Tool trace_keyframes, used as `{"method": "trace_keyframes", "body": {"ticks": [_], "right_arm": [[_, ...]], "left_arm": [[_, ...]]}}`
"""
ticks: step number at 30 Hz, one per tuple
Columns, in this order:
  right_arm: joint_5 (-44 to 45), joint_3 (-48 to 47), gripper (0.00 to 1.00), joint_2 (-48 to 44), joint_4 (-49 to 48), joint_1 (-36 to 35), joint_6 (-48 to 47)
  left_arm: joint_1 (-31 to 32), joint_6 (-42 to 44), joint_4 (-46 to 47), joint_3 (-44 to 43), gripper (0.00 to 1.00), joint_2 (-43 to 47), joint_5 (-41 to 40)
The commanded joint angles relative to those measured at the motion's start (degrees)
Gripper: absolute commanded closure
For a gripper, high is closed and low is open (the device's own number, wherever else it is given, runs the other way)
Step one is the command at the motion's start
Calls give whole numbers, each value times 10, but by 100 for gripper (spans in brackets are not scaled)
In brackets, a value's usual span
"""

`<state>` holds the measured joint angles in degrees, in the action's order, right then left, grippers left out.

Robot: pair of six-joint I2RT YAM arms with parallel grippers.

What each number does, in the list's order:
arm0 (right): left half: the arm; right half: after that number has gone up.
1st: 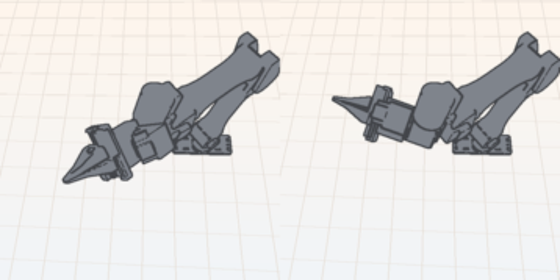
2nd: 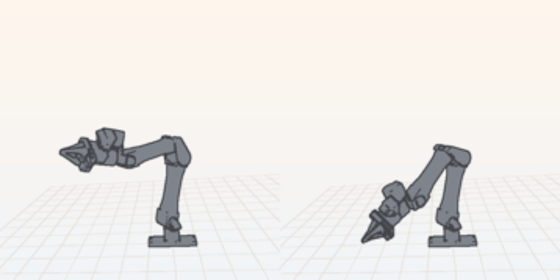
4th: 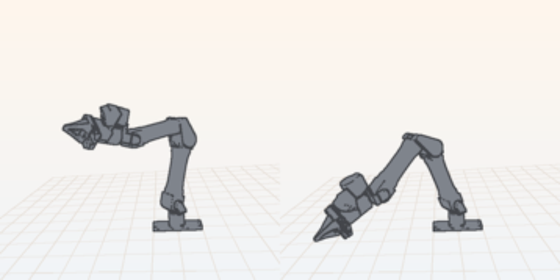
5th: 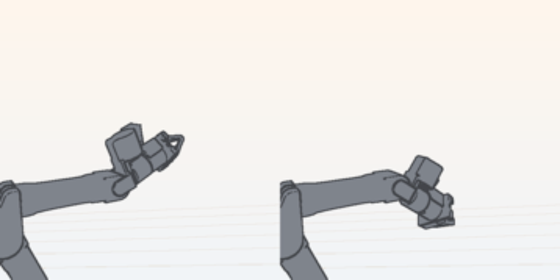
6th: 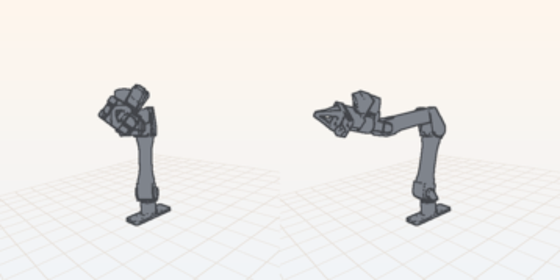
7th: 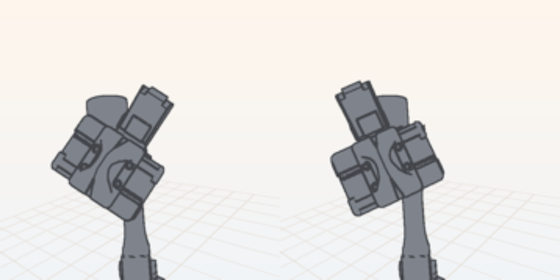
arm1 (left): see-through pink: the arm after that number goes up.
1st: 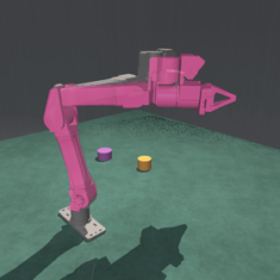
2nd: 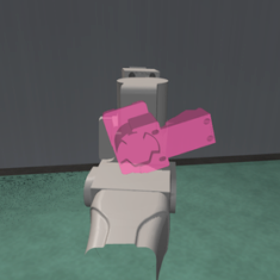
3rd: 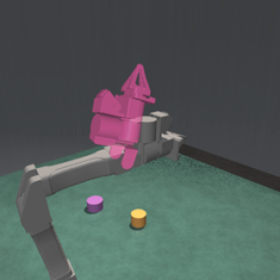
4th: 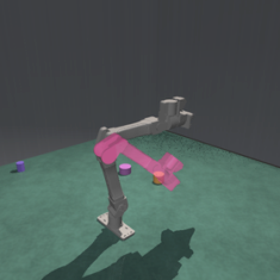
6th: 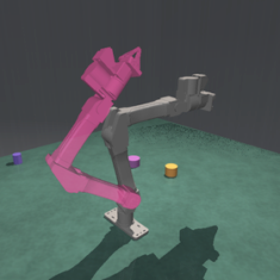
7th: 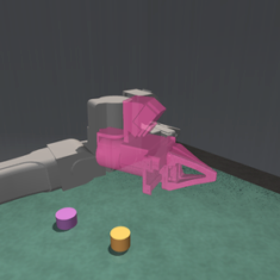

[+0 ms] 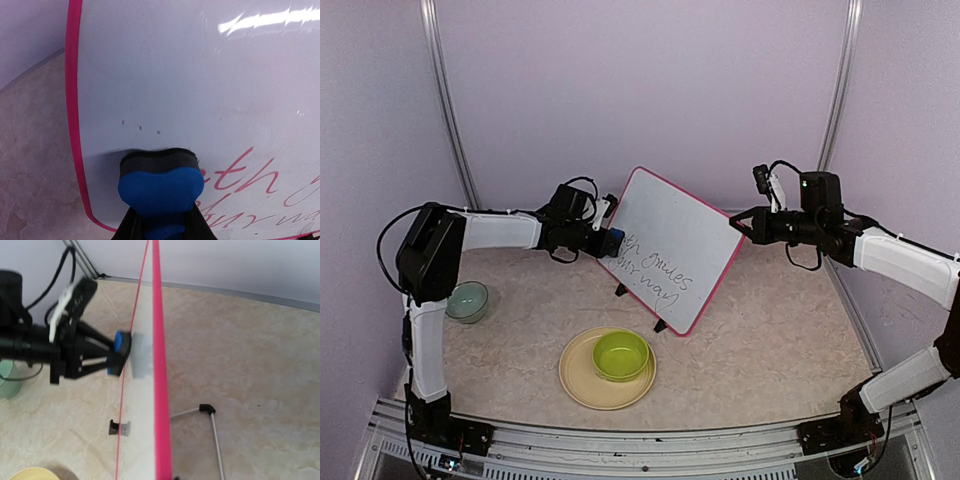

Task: Erase the whiteboard
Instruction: Erase the center of the whiteboard.

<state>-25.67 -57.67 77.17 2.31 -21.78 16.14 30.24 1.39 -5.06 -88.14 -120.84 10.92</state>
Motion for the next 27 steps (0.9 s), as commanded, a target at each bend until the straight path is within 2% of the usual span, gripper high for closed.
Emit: {"method": "trace_keyframes", "body": {"ticks": [1, 6, 12, 19, 27], "right_arm": [[-68, 4, 100, 11, 10, -21, -47], [-69, 3, 100, 13, 10, -23, -47], [-69, 2, 100, 13, 11, -22, -47], [-68, 1, 100, 14, 12, -23, -48], [-69, 0, 100, 18, 13, -24, -49]], "left_arm": [[-8, -11, -8, 55, 100, -7, -11], [-28, -22, -6, 52, 100, -11, 27], [-28, -25, -27, -7, 100, -21, 55], [-21, -36, -66, -91, 100, -41, 45], [-16, -52, -58, -93, 100, -32, 38]]}}
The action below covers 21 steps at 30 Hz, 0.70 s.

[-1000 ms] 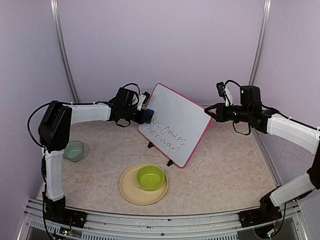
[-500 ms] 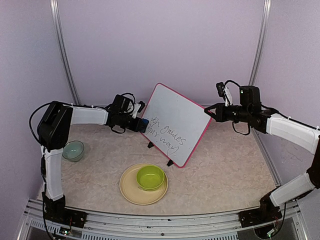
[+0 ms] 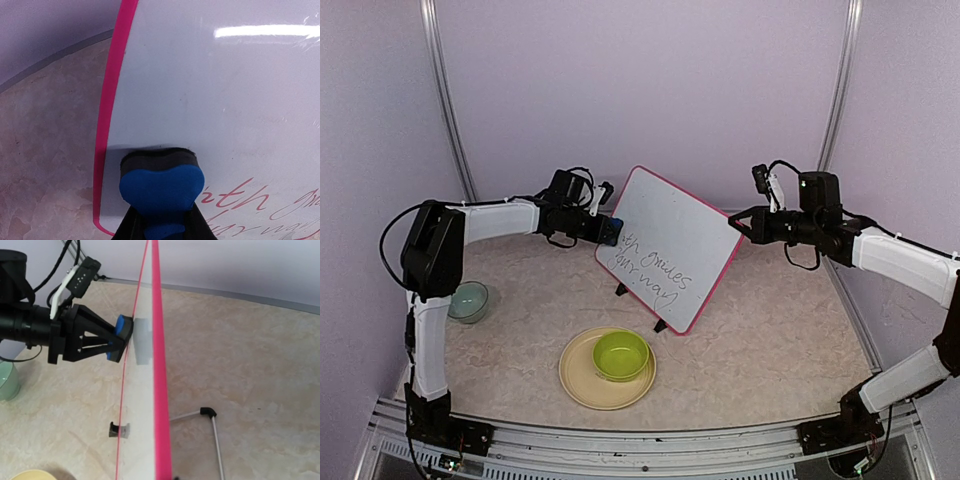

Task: Erase the whiteboard
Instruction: Erase the center of the whiteboard.

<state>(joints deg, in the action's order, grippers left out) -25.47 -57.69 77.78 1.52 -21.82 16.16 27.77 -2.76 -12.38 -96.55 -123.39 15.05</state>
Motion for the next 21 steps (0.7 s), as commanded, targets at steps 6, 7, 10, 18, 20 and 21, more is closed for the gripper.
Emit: {"method": "trace_keyframes", "body": {"ticks": [6, 7, 10, 18, 20, 21], "right_arm": [[-70, 0, 100, 10, 22, -23, -50], [-70, 1, 100, 10, 21, -23, -50], [-74, -1, 100, 14, 20, -23, -50], [-74, -2, 100, 15, 20, -23, -50], [-74, -1, 100, 15, 20, -23, -49], [-74, -1, 100, 15, 21, -24, -49]], "left_arm": [[12, -19, 37, 61, 100, 2, -20], [12, -21, 45, 78, 100, 4, -23], [11, -31, 69, 119, 100, 0, -20], [12, -36, 73, 126, 100, -8, -19], [12, -35, 63, 105, 100, -8, -18], [13, -35, 59, 93, 100, -8, -16]]}}
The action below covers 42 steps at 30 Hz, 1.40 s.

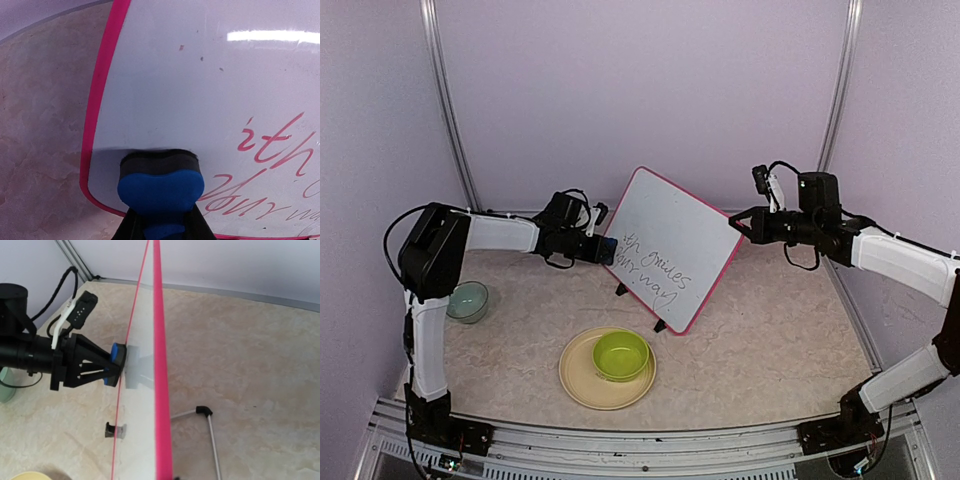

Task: Erase the whiteboard
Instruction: Erase the center of the whiteboard.

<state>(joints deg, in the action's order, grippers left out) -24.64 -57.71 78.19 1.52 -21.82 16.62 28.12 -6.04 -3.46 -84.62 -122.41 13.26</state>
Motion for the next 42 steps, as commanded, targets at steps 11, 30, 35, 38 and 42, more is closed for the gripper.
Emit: {"method": "trace_keyframes", "body": {"ticks": [11, 30, 35, 38, 42], "right_arm": [[-82, 2, 100, 11, 20, -24, -55], [-84, 5, 100, 10, 15, -25, -54], [-84, 6, 100, 11, 14, -26, -54], [-84, 6, 100, 10, 15, -26, -54], [-81, 6, 100, 8, 16, -26, -55]], "left_arm": [[22, -1, -75, -165, 99, -22, 10], [46, -5, -30, 1, 99, 1, -36], [48, -6, -35, -19, 99, 2, -32], [48, -7, -46, -56, 99, 4, -30], [48, -12, -51, -85, 99, 9, -19]]}}
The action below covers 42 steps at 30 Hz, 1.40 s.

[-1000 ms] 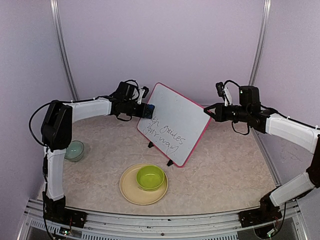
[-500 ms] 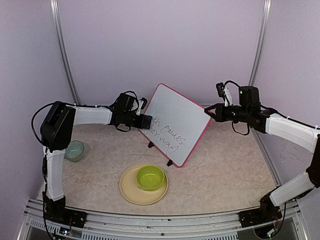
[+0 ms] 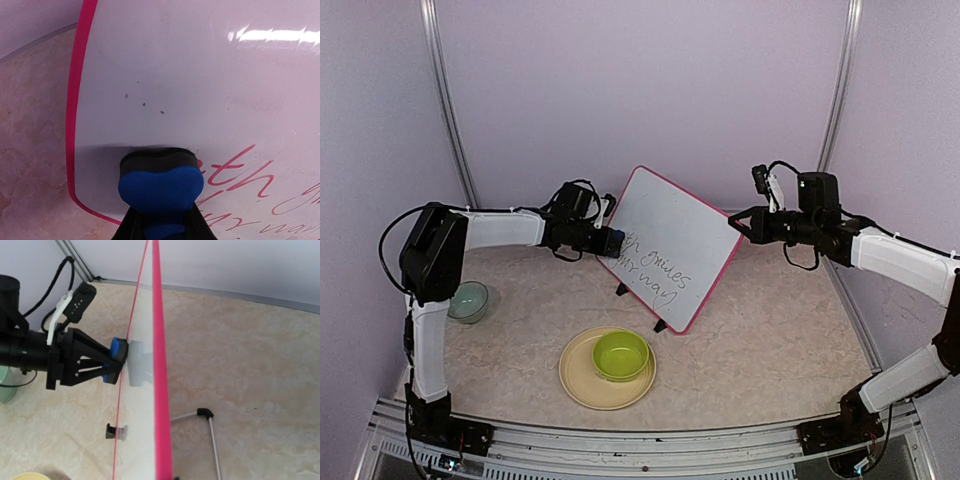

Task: Erase the whiteboard
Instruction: Erase the center of the whiteboard.

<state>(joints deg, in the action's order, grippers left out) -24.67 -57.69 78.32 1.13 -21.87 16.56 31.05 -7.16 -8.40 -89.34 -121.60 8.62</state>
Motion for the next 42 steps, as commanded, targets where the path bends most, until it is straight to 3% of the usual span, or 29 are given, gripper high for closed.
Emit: {"method": "trace_keyframes", "body": {"ticks": [1, 22, 27, 36, 42], "right_arm": [[-81, 6, 100, 6, 20, -26, -55], [-82, 8, 100, 7, 17, -26, -55], [-82, 8, 100, 7, 16, -26, -55], [-82, 7, 100, 8, 18, -27, -55], [-80, 6, 100, 6, 22, -26, -56]], "left_arm": [[19, -3, -1, -41, 99, 1, 31], [14, -12, 43, 99, 99, 21, 26], [12, -8, 32, 77, 99, 20, 27], [17, -1, -27, -73, 99, -7, 24], [12, -11, -9, -33, 99, -10, 36]]}}
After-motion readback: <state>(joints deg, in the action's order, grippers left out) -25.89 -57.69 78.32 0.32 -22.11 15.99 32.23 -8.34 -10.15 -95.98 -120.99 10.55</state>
